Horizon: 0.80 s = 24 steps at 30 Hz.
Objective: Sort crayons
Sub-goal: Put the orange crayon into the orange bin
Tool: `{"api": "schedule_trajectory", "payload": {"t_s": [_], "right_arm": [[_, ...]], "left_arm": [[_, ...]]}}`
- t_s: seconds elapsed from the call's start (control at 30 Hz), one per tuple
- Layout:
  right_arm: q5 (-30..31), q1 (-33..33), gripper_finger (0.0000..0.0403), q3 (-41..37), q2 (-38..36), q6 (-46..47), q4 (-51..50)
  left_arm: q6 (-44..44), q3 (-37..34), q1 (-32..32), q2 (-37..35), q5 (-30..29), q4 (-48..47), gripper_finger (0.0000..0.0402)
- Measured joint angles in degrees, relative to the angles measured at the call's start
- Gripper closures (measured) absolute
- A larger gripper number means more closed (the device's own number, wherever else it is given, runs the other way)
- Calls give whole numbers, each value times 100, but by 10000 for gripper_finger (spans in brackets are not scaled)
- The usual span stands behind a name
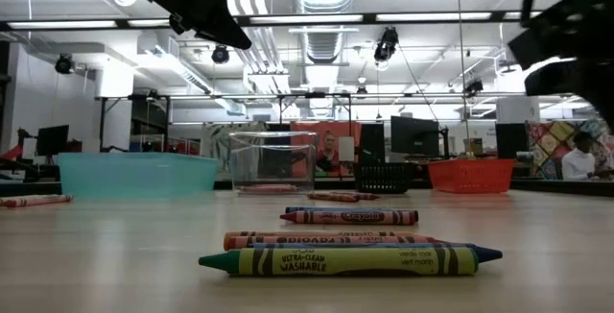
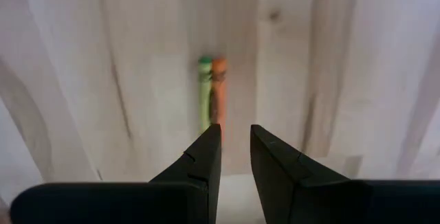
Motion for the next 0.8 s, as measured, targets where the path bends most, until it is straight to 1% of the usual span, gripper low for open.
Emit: {"api": "schedule_trajectory", "payload": {"t_s": [0.17, 0.37, 0.43, 0.67, 0.8], "right_arm": [[66, 438, 335, -127, -10, 442, 150], [143, 752, 335, -396, -13, 972, 588], [254, 818, 332, -485, -13, 1139, 712], [640, 846, 294, -618, -20, 1407, 815], [670, 846, 271, -675, -20, 1399, 820]], "left_arm": [[-50, 0, 2, 70, 0, 6, 345], [-50, 0, 0, 242, 0, 45, 345], [-29, 0, 1, 284, 0, 65, 345], [-6, 0, 2, 349, 0, 107, 345], [12, 0, 2, 352, -1, 127, 345]]}}
